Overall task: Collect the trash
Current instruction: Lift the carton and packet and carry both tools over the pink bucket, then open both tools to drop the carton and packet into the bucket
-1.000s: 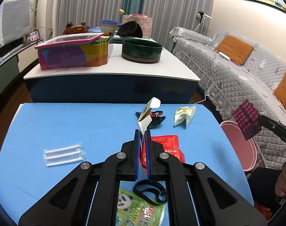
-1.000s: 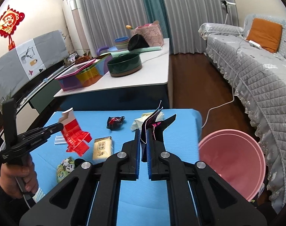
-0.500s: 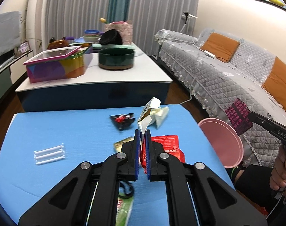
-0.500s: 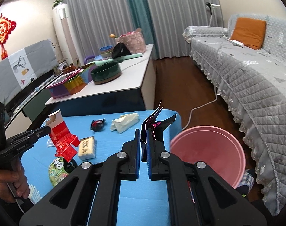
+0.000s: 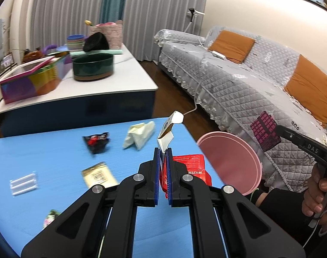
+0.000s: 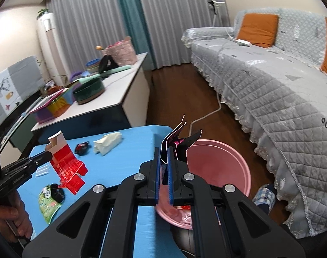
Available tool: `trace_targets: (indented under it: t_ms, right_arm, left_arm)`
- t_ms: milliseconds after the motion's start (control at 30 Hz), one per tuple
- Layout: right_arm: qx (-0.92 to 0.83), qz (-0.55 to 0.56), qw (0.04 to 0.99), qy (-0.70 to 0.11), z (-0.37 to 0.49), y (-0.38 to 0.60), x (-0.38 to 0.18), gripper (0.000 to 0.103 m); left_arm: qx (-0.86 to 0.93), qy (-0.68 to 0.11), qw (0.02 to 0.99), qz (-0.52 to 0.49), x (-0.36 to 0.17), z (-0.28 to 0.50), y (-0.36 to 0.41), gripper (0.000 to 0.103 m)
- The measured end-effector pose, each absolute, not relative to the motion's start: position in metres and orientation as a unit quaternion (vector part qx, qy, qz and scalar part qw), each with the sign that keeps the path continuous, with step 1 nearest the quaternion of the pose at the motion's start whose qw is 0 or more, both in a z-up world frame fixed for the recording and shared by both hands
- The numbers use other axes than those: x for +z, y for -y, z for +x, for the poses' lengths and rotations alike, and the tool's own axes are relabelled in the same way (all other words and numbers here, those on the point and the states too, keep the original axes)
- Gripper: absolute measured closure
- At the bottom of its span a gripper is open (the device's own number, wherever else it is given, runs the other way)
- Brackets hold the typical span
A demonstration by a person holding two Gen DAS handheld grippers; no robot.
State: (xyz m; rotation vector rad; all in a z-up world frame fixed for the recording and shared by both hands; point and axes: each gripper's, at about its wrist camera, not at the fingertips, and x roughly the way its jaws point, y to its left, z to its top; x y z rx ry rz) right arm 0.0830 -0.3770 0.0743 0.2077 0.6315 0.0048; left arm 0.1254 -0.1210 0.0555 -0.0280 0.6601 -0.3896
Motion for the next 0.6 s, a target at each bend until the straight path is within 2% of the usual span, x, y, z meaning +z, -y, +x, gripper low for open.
trace_targets:
  t_ms: [600]
  right_arm:
    - [-0.056, 0.086, 0.944, -0.312, 0.096, 0.408, 0.068, 0.097]
  left_arm:
    - [-0.274, -0.315, 0.908, 0.019, 0.052, 0.161, 0.229, 0.098]
